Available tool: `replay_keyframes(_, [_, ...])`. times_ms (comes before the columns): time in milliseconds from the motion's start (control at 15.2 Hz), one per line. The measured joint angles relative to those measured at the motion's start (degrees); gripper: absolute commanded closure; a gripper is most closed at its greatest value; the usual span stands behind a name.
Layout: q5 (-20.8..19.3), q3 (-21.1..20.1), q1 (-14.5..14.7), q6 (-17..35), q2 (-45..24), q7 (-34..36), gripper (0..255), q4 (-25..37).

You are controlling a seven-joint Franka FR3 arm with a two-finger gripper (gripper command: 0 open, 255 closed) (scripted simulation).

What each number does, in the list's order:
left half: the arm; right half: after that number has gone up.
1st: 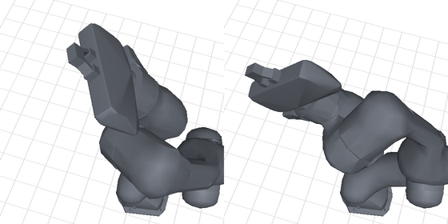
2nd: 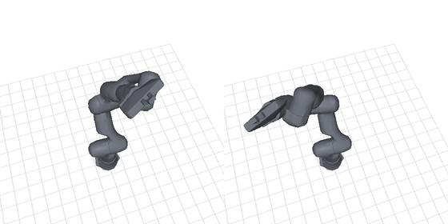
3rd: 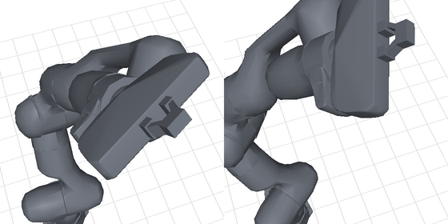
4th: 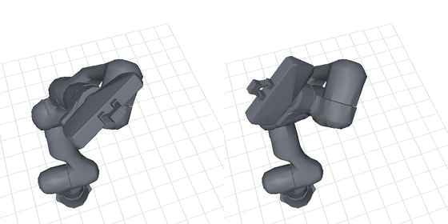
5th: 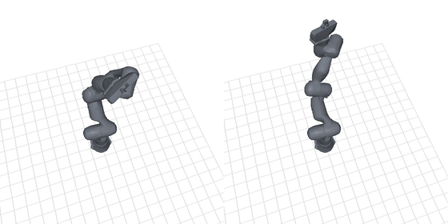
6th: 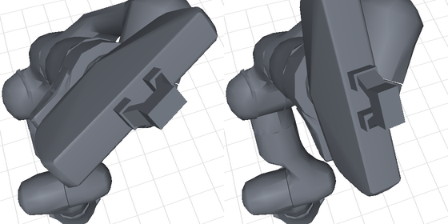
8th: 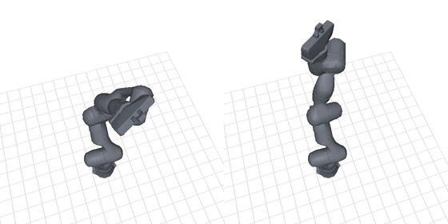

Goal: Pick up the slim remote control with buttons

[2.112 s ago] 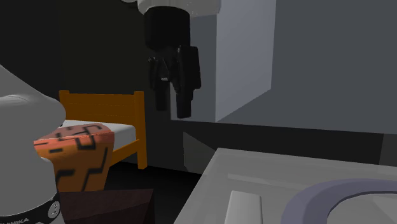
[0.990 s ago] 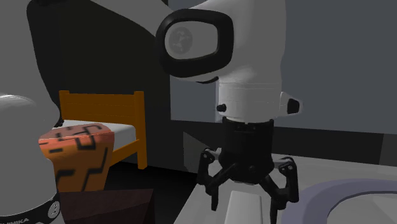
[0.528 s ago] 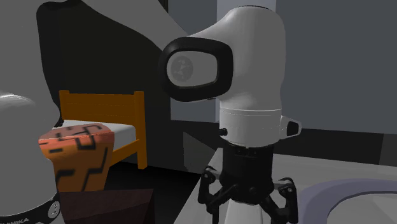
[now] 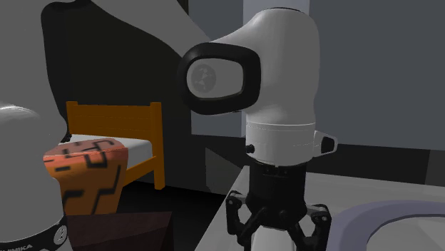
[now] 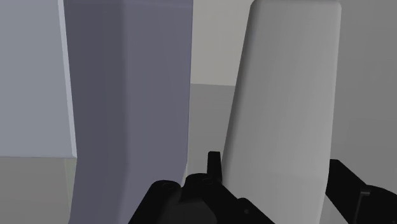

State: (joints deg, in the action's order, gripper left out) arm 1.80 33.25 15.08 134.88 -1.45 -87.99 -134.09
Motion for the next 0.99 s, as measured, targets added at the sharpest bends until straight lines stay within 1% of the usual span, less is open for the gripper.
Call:
replay_keyframes(132, [0.0, 0.0, 0.0, 0.0, -0.1, 0.0, 255, 0.0])
replay_keyframes(330, [-0.7, 0.0, 0.0, -1.5, 0.9, 0.5, 255, 0.7])
replay_keyframes(990, [-4.5, -0.4, 0.0, -9.1, 6.4, 3.4, 255, 3.7])
